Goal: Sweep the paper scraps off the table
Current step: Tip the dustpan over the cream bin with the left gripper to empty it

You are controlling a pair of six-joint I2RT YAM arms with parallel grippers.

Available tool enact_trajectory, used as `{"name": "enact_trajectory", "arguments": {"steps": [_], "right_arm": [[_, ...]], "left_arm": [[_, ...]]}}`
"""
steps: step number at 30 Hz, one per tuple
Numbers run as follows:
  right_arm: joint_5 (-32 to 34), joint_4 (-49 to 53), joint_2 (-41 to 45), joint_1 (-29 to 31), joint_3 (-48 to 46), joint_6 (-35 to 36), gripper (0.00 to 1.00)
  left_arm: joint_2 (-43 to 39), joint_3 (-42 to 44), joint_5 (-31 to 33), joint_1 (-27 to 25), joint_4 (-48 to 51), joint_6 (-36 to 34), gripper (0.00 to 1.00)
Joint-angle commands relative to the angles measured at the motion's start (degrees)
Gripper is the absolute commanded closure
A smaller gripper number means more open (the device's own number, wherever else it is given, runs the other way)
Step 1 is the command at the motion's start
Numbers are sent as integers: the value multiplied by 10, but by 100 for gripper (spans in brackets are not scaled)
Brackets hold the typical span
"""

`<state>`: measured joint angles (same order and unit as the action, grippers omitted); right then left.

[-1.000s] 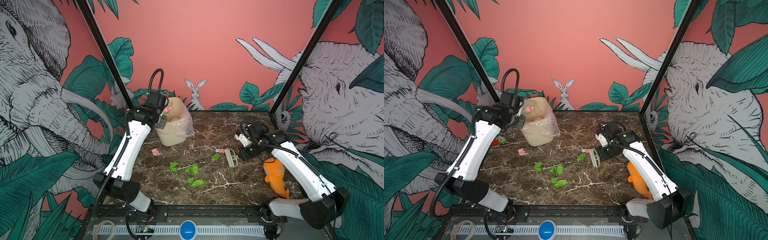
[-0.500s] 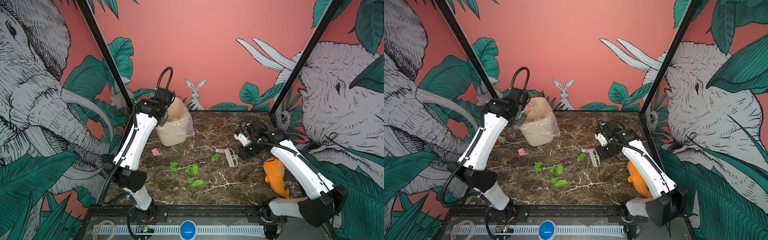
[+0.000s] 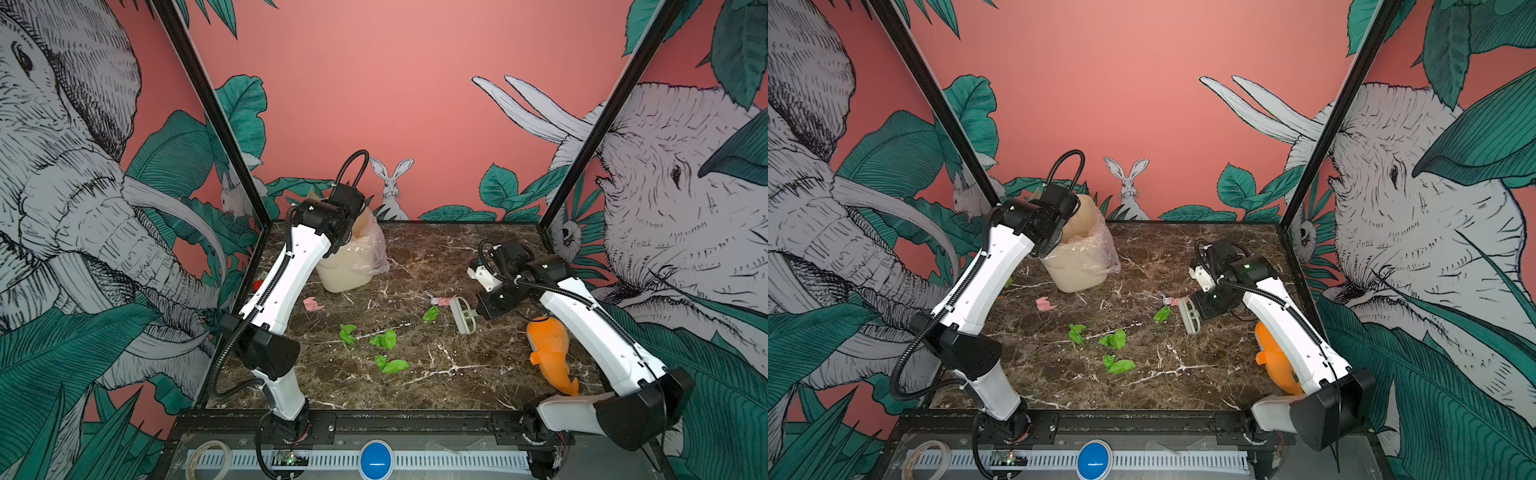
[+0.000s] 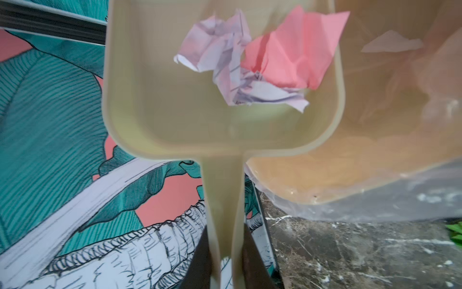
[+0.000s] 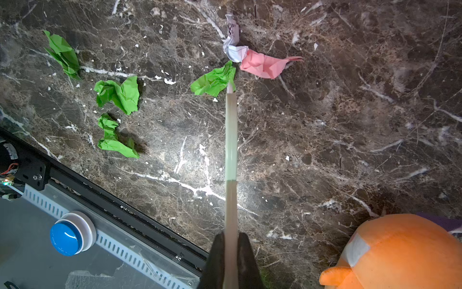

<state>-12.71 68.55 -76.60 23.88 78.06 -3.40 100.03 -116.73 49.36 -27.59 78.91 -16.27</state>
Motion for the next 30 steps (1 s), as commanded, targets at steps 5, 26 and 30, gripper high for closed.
{"name": "enact_trajectory", "arguments": {"steps": [5,26,30], "right_arm": [[-7,25,-5,-3,25,17,100],[-10,29,-3,-4,30,19,100],[-13,24,-5,-4,30,16,100]], "left_arm": [[-44,74,111,-24,-57,-88,100],[-143,269,231,-52,-386,-406,100],[-152,270,219,-52,-384,-396,100]]}}
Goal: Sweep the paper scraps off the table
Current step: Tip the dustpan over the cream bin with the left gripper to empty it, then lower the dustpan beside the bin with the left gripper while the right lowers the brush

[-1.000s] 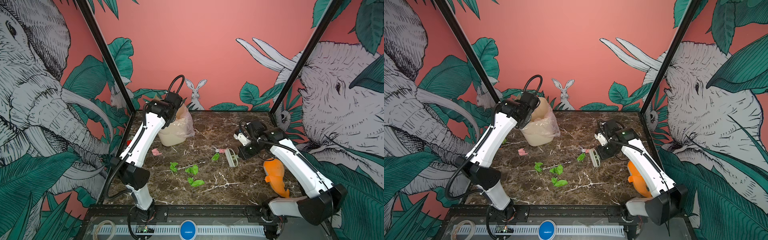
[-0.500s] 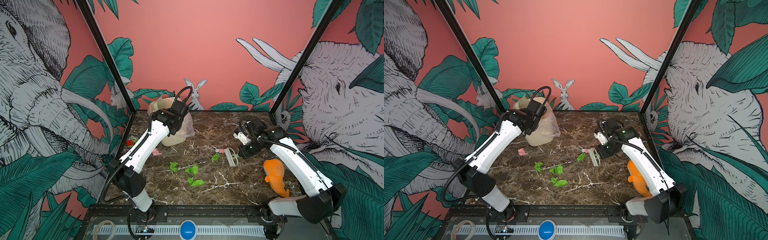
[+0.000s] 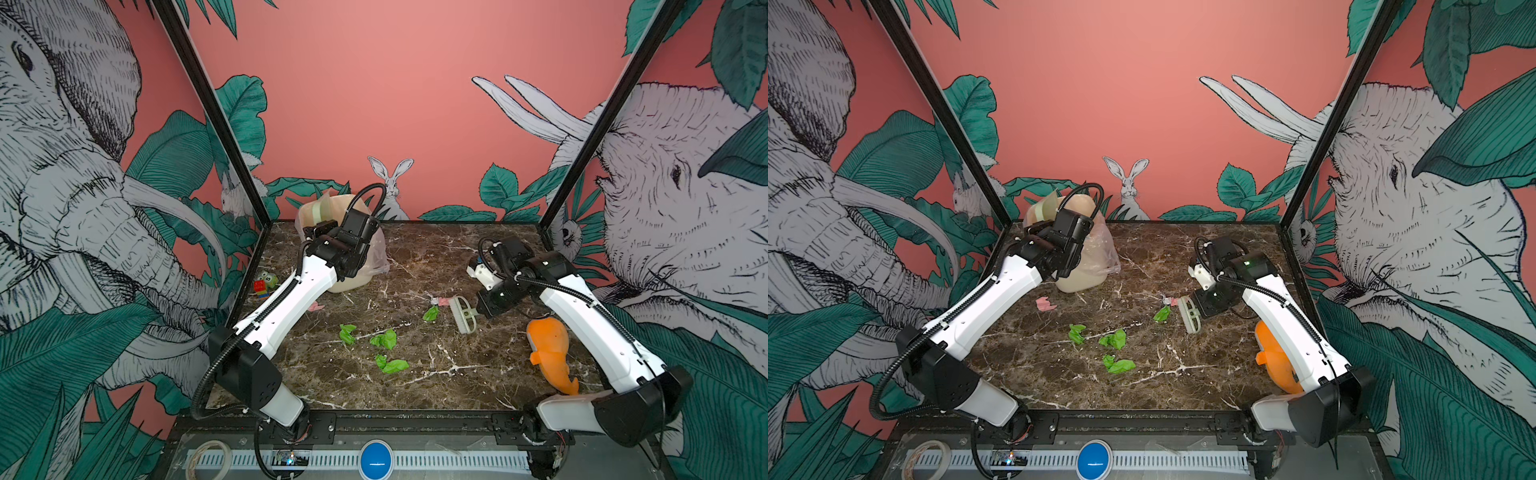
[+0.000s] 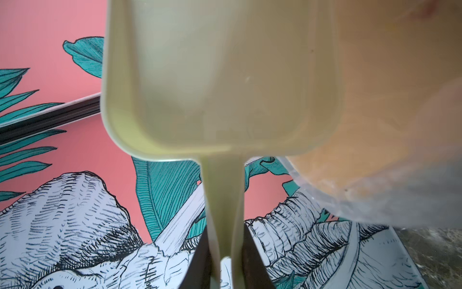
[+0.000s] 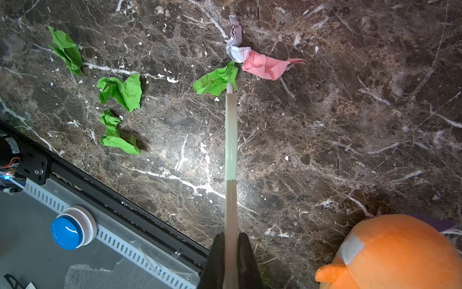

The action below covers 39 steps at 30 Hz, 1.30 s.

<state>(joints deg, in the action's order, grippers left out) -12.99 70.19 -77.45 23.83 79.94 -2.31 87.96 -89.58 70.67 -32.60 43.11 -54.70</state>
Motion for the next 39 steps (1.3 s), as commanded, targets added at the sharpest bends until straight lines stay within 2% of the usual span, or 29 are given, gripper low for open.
{"name": "enact_trajectory", "arguments": {"steps": [1,5,7,11,14,20,28,33,39], "right_arm": [[-11,7,5,-3,11,5,100],[-11,7,8,-4,8,3,100],[-9,7,10,-3,6,3,100],[-9,5,16,-4,3,-2,100],[-11,1,20,-3,1,-5,100],[-12,-2,30,-3,-9,-9,100],[-15,-7,33,-3,-10,-11,100],[-22,-9,33,-3,-8,-15,100],[-44,-18,38,0,-16,-26,100]], "left_arm": [[-32,1,6,-2,-26,-12,100],[-38,9,2,-3,-34,-14,100],[-49,5,-14,-2,-34,9,100],[-86,-31,-116,-2,20,142,100],[-128,3,-184,-2,-9,178,99],[-204,75,-288,-2,-49,208,99],[-260,118,-359,-2,-63,228,99],[-280,122,-417,-2,-44,263,99],[-286,130,-491,-2,13,346,99]]}}
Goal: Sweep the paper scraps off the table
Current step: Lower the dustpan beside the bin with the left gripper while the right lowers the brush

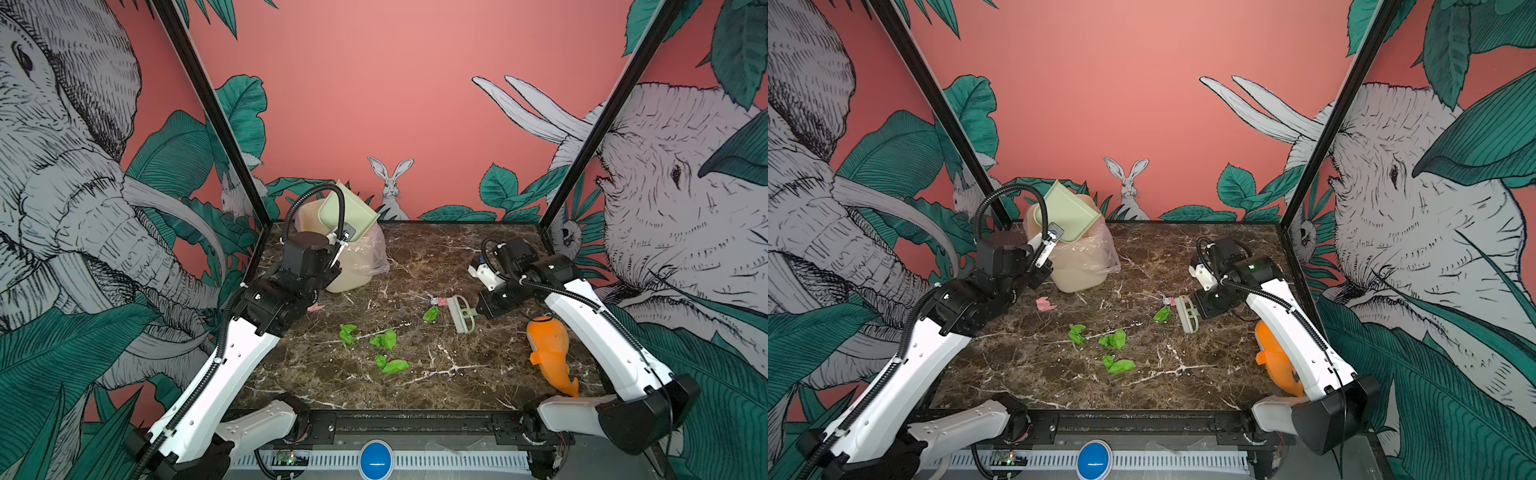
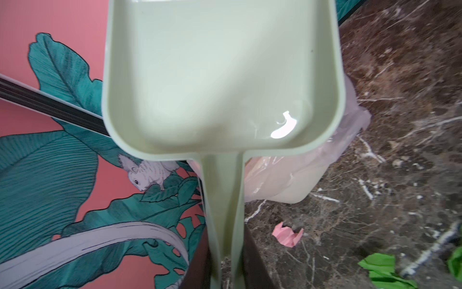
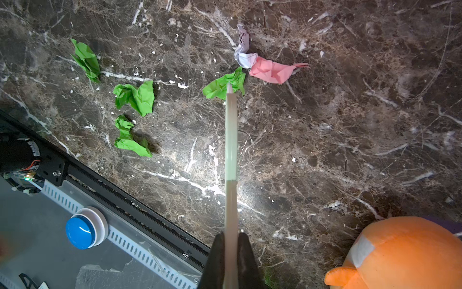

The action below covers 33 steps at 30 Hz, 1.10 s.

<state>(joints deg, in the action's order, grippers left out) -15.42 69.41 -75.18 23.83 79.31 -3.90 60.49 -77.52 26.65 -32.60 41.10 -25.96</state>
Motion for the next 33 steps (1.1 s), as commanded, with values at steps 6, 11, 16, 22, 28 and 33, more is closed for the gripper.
{"name": "enact_trajectory", "arguments": {"steps": [6,11,16,22,28,33], "right_arm": [[-32,-35,16,31,-30,-40,100],[-62,-80,5,98,-61,-95,100],[-131,-177,11,176,-114,-189,100],[-174,-270,6,260,-162,-266,100],[-186,-336,-27,306,-182,-311,100],[-192,-356,-71,318,-166,-324,100]], "left_arm": [[-19,30,-86,-10,104,137,99],[-42,65,-110,-21,132,180,99],[-54,98,-135,-40,142,220,98],[-54,127,-152,-71,147,243,98],[-58,137,-162,-72,142,258,98],[-59,140,-161,-94,147,260,98]]}}
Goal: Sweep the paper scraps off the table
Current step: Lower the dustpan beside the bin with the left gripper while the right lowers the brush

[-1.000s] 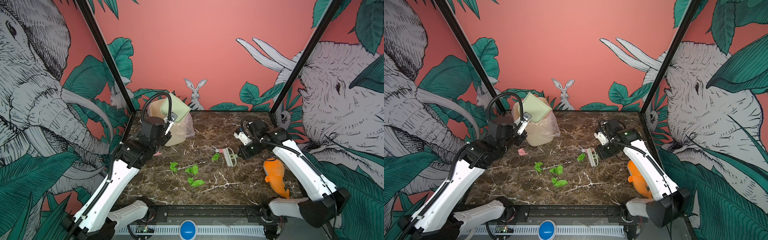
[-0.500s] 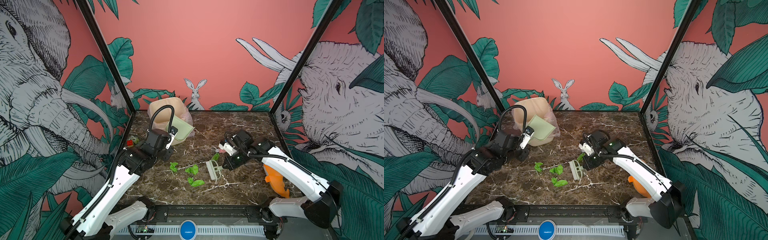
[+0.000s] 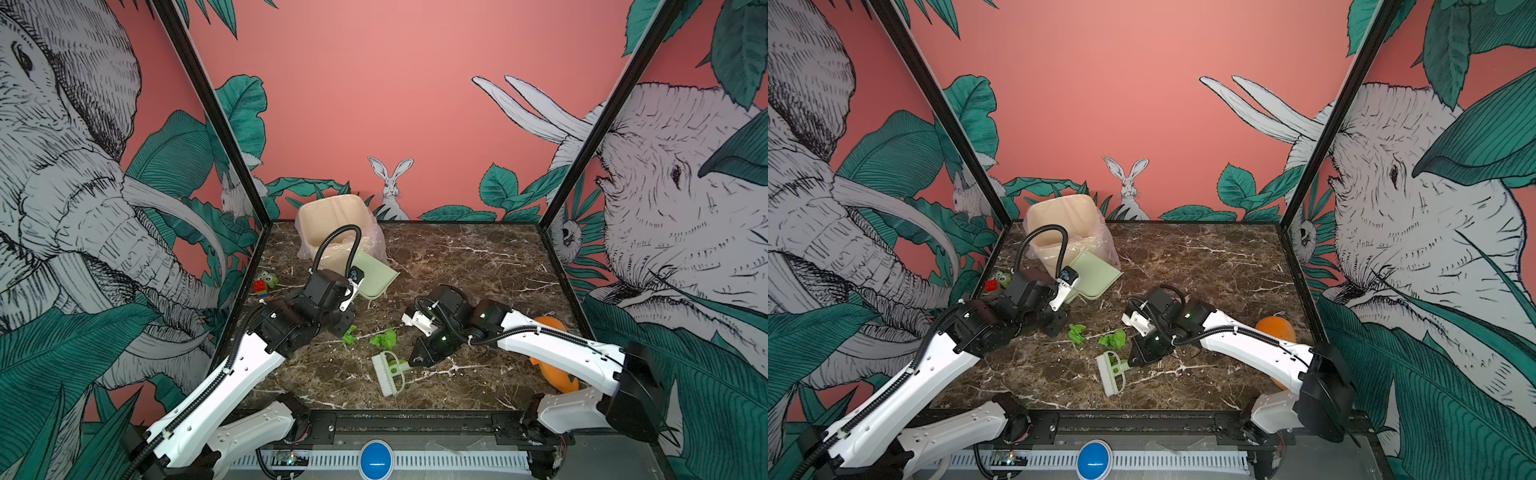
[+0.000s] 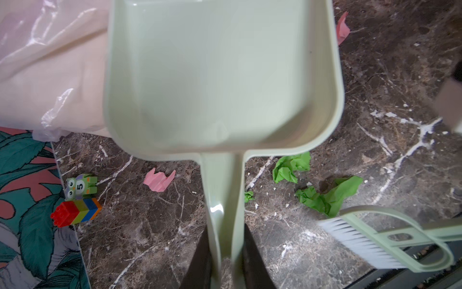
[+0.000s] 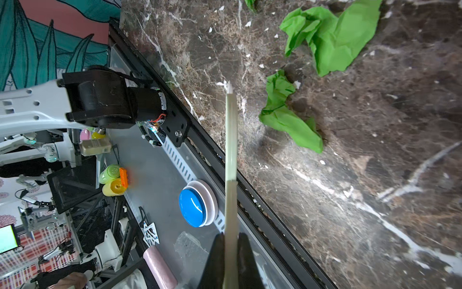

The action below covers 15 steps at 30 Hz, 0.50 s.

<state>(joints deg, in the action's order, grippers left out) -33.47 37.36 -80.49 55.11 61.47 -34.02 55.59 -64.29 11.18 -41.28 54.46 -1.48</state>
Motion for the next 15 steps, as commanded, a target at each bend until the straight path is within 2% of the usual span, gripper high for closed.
{"name": "enact_trajectory", "arguments": {"steps": [1,8,15], "right_arm": [[-12,-36,-27,6,16,-23,100],[-2,-33,-65,6,21,-33,100],[19,-23,-31,-25,-26,-55,100]], "left_arm": [[-10,8,-5,-8,15,14,98],[-8,9,-4,-13,19,16,98],[-1,9,-1,-23,21,18,98]]}}
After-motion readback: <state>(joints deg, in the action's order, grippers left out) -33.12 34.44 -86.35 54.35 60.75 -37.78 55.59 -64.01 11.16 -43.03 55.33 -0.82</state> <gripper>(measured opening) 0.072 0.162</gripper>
